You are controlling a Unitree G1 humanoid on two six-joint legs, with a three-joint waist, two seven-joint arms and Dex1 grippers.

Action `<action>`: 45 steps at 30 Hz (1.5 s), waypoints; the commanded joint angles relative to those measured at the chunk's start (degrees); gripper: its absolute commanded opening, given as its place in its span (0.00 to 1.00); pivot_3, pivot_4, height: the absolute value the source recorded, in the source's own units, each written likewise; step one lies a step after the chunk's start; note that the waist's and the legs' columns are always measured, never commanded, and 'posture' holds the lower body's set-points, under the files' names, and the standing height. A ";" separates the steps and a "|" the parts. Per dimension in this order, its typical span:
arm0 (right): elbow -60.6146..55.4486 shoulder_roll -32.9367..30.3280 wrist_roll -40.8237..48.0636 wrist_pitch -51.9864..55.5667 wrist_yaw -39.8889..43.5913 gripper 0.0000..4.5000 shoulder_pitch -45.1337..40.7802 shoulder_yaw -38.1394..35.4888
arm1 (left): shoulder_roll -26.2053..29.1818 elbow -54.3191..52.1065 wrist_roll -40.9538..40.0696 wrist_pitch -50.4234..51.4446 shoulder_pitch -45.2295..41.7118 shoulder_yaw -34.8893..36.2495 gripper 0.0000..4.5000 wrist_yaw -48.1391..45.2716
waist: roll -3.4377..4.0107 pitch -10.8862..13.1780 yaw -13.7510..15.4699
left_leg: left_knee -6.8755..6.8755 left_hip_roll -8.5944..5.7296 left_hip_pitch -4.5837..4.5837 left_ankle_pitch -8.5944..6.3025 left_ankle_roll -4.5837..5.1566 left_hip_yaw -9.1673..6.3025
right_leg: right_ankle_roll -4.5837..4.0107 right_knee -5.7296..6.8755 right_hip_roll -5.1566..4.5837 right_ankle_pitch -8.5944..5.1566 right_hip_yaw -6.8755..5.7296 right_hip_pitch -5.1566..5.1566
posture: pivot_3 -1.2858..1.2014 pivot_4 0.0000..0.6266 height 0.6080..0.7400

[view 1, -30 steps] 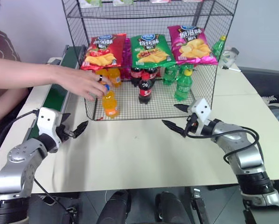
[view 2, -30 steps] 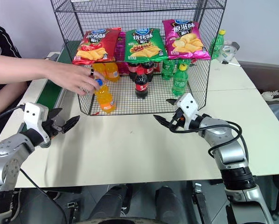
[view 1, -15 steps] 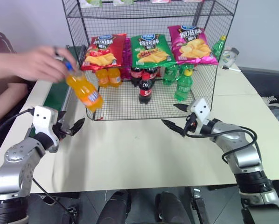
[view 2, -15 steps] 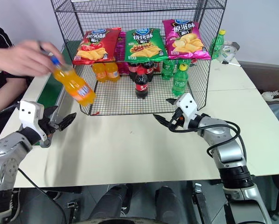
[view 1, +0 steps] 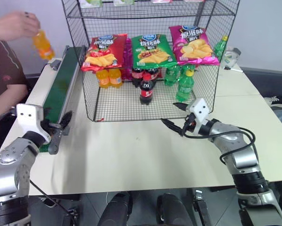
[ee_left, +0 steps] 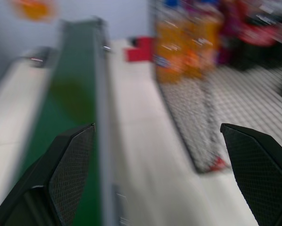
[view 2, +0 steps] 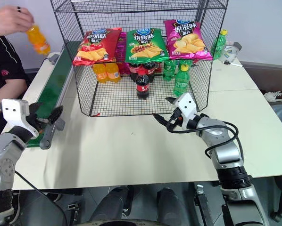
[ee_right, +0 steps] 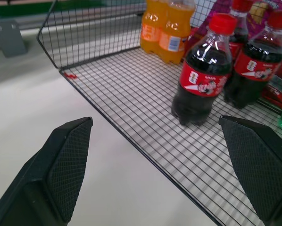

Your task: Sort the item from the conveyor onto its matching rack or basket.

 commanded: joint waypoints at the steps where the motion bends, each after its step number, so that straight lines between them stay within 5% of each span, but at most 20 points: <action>1: -3.24 1.57 0.18 -0.38 -0.48 1.00 -0.31 1.02 | 0.20 0.70 -0.24 -1.69 -0.55 5.43 0.99 2.89 | 0.00 0.00 -0.08 | 0.00 0.00 0.00 0.00 0.00 0.00 | 0.01 0.00 0.00 0.00 0.00 0.00 | 0.52 0.24 1.00; 45: -2.05 4.07 -2.92 -0.87 -2.32 1.00 -2.76 2.65 | -1.98 1.38 0.91 1.54 1.17 5.87 0.99 9.08 | -0.01 -0.01 0.04 | 0.02 -0.01 0.01 0.00 -0.01 0.00 | 0.01 -0.01 0.00 0.02 -0.01 -0.18 | 0.52 0.24 1.00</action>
